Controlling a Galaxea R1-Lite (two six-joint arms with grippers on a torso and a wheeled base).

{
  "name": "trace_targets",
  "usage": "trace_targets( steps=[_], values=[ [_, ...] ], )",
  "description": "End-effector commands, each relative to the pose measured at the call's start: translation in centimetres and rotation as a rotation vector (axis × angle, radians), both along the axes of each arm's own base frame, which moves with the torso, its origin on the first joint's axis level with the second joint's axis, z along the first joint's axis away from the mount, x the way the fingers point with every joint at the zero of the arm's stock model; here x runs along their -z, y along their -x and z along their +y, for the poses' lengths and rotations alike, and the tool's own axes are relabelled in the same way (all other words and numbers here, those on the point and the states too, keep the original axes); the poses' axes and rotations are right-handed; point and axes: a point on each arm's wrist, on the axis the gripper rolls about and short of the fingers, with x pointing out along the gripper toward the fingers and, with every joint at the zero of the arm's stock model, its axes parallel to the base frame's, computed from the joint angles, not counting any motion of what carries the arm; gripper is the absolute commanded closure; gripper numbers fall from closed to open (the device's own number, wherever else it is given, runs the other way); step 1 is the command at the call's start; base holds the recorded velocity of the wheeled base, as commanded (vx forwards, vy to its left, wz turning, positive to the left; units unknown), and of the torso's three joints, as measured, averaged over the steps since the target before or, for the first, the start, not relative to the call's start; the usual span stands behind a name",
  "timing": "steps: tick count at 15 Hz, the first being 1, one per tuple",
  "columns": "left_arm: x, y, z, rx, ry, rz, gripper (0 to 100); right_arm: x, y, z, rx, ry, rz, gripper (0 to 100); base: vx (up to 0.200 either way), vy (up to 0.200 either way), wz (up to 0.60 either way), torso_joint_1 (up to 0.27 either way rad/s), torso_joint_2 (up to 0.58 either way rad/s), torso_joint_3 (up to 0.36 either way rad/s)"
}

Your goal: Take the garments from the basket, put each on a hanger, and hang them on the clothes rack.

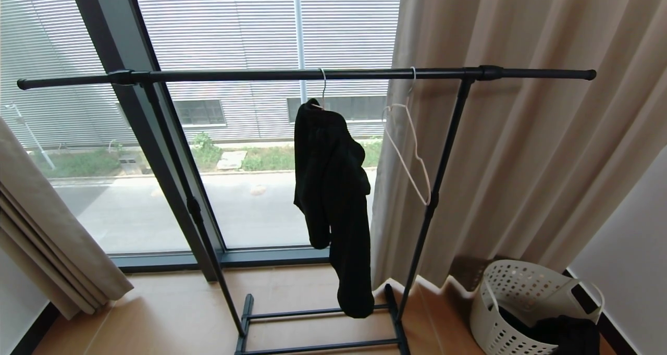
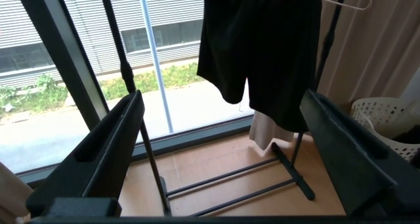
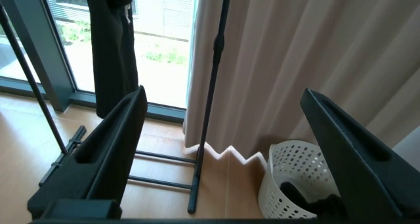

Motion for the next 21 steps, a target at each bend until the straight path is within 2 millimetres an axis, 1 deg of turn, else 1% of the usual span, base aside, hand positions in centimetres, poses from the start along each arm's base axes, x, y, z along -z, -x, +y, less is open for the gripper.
trace_targets(
  steps=[1, 11, 21],
  values=[
    [0.0, 0.0, 0.0, 0.0, 0.0, -0.001, 0, 0.0, 0.0, 0.0, -0.001, 0.0, -0.001, 0, 0.0, 0.0, 0.0, -0.173, 0.4, 0.222],
    [0.0, 0.0, 0.0, 0.0, 0.0, -0.001, 0, -0.01, 0.02, 0.0, -0.001, 0.0, -0.004, 0, 0.0, 0.0, 0.0, -0.214, 0.53, 0.315],
    [0.0, 0.0, 0.0, 0.0, 0.001, -0.001, 0, -0.01, 0.02, 0.0, -0.001, 0.0, -0.004, 0, 0.0, 0.0, 0.0, -0.158, 0.49, 0.333]
  ],
)
